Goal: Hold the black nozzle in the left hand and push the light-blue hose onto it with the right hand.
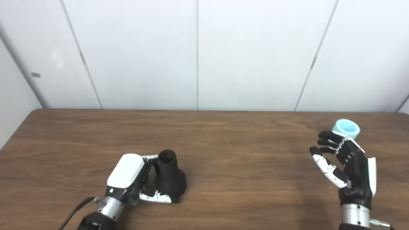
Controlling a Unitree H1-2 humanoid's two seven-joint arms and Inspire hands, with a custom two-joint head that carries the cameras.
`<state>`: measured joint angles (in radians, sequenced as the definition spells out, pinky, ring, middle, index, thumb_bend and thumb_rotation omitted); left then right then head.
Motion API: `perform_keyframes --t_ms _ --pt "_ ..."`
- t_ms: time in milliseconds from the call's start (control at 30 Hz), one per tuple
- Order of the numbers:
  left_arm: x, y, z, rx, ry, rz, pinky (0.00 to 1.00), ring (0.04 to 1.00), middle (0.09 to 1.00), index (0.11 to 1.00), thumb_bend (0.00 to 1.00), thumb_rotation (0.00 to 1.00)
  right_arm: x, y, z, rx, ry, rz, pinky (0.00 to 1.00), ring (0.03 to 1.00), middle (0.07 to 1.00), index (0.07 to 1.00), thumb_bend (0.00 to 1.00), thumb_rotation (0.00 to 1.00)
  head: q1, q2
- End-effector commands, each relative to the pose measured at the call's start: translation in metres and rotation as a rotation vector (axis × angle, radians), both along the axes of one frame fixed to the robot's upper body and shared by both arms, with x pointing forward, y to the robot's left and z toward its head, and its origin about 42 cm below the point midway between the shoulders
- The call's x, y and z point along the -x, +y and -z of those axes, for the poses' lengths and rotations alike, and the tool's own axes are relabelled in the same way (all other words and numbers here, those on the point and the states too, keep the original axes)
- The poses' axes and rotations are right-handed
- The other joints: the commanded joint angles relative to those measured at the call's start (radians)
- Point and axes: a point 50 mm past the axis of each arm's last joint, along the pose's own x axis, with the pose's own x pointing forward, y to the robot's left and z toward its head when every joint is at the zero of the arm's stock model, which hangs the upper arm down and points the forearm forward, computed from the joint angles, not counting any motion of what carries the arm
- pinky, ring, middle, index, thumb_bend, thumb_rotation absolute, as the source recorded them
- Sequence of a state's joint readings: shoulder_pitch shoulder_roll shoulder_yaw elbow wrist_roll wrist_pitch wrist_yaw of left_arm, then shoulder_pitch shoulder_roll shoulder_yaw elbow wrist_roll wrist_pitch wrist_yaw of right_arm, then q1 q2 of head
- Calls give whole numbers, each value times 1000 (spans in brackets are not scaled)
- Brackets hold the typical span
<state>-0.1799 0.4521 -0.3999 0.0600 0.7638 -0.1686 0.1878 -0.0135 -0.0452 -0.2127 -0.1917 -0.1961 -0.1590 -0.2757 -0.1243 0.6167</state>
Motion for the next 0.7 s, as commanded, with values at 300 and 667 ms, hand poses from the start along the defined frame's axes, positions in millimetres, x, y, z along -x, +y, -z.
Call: perform_keyframes --t_ms 300,667 --pt "26 -47 27 -56 55 221 145 196 432 495 519 0 -6 -29 -23 80 -178 196 513 628 657 621 559 262 -27 -15" --pt "31 -71 44 -119 38 321 128 181 470 482 524 0 -35 -45 -14 87 -112 234 751 867 871 835 798 285 -122 -57"
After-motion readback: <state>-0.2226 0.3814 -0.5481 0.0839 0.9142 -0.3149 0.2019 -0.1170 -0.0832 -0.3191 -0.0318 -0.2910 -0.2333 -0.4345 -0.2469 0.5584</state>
